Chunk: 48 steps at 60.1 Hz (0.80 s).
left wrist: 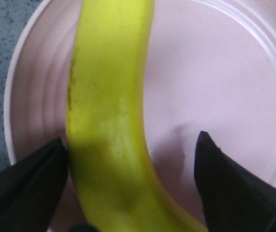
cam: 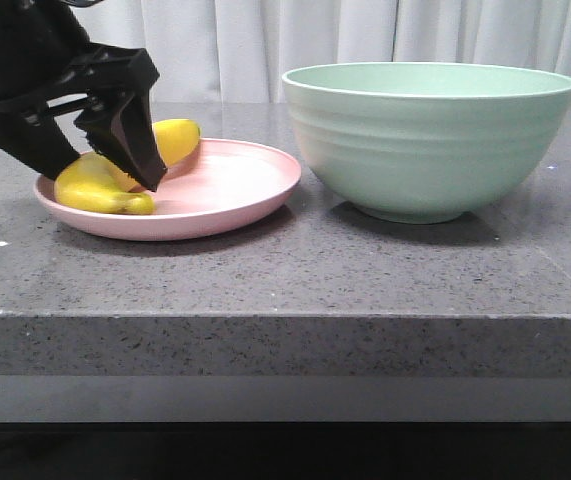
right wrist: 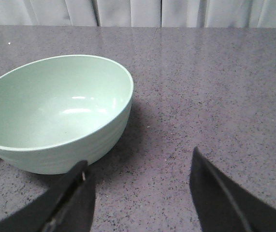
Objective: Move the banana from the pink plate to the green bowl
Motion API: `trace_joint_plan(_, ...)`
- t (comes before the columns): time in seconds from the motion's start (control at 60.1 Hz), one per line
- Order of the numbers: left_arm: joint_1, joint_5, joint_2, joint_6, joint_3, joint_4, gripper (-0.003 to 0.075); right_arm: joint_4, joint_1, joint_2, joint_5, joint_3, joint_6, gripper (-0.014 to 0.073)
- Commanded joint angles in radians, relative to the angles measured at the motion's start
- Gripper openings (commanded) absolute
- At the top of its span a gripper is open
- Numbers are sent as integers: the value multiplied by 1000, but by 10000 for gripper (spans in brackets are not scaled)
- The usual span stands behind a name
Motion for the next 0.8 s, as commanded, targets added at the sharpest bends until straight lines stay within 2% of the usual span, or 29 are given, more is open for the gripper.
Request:
trace_joint_plan(0.0,-7,-50,-28,-9,-32,-18,522,-3,-1,12,-77,-37,-2,456)
trace_joint_plan(0.283,-7,-48,5,-9,-32,-18,522,-3,-1,12,-77,-37,-2,456)
trace_joint_plan(0.349,-7,-48,5,-9,-32,-18,502,-3,-1,12,-77,-37,-2,456)
trace_joint_plan(0.615,-7,-77,5,-9,-32,-14,272,-3,-1,12,-77,-37,-2,456)
trace_joint_plan(0.682,-3,-103,5,-9,-32,-14,230,-3,-1,12,-77,-37,-2,456)
trace_joint_plan(0.782,0,-161,5,-9,-32,-14,207,-3,-1,12,-77,-37,-2,456)
